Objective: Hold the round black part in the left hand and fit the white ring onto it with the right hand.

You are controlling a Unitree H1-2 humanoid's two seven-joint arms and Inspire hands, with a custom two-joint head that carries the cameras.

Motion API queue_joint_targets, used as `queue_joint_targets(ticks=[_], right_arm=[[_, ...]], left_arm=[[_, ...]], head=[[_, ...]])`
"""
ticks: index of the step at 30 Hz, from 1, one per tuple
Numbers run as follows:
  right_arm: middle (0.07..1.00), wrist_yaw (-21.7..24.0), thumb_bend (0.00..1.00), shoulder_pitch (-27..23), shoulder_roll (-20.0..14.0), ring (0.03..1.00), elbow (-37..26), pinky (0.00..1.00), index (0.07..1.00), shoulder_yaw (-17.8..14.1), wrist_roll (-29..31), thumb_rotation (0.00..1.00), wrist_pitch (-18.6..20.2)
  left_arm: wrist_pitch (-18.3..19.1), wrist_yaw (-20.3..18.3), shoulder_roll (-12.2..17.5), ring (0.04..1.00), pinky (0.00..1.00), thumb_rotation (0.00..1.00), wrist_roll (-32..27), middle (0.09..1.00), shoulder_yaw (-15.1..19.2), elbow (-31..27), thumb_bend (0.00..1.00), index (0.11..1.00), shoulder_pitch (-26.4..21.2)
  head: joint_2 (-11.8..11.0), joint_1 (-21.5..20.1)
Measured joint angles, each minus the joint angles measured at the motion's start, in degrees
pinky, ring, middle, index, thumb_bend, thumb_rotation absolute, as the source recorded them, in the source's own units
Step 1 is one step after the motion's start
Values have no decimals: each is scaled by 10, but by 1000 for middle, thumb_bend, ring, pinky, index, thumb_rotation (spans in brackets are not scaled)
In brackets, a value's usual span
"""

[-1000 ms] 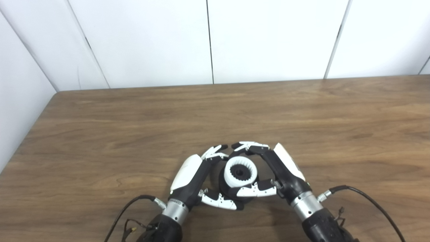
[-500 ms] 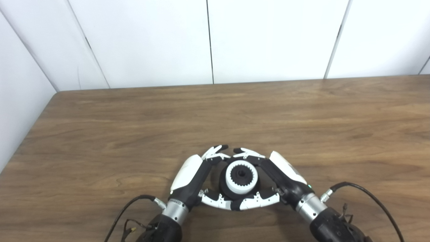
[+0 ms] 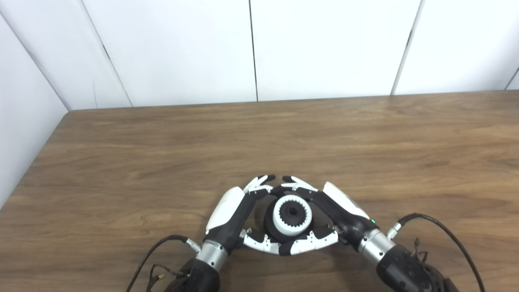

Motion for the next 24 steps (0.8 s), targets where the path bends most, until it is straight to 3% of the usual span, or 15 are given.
queue_joint_targets(ticks=[8, 13, 16, 19, 24], right_arm=[[996, 6, 1000, -6, -8, 957, -5, 825, 999, -8, 4, 492, 6], [999, 5, 1000, -6, -9, 966, -7, 840, 1000, -23, 8, 451, 15], [1000, 6, 1000, -8, -11, 971, -10, 830, 1000, -36, 19, 440, 19], [1000, 7, 996, -18, -18, 998, -13, 899, 1000, -52, 34, 406, 24], [1000, 7, 1000, -32, -31, 995, -14, 907, 999, -75, 51, 437, 32]], left_arm=[[0, 0, 0, 974, 898, 228, 0, 940, 0, 0, 927, 589, 0], [1, 0, 0, 969, 885, 202, 2, 937, 0, -1, 922, 585, 0], [1, 0, 1, 972, 900, 193, 3, 939, 0, -1, 914, 585, 0], [0, -1, 4, 981, 945, 192, 4, 944, -3, -1, 891, 588, 0], [0, -3, 9, 989, 997, 187, 13, 944, -10, -1, 890, 588, 0]], head=[[-7, -4], [-11, -6], [-11, -6], [-9, -4], [-8, -1]])
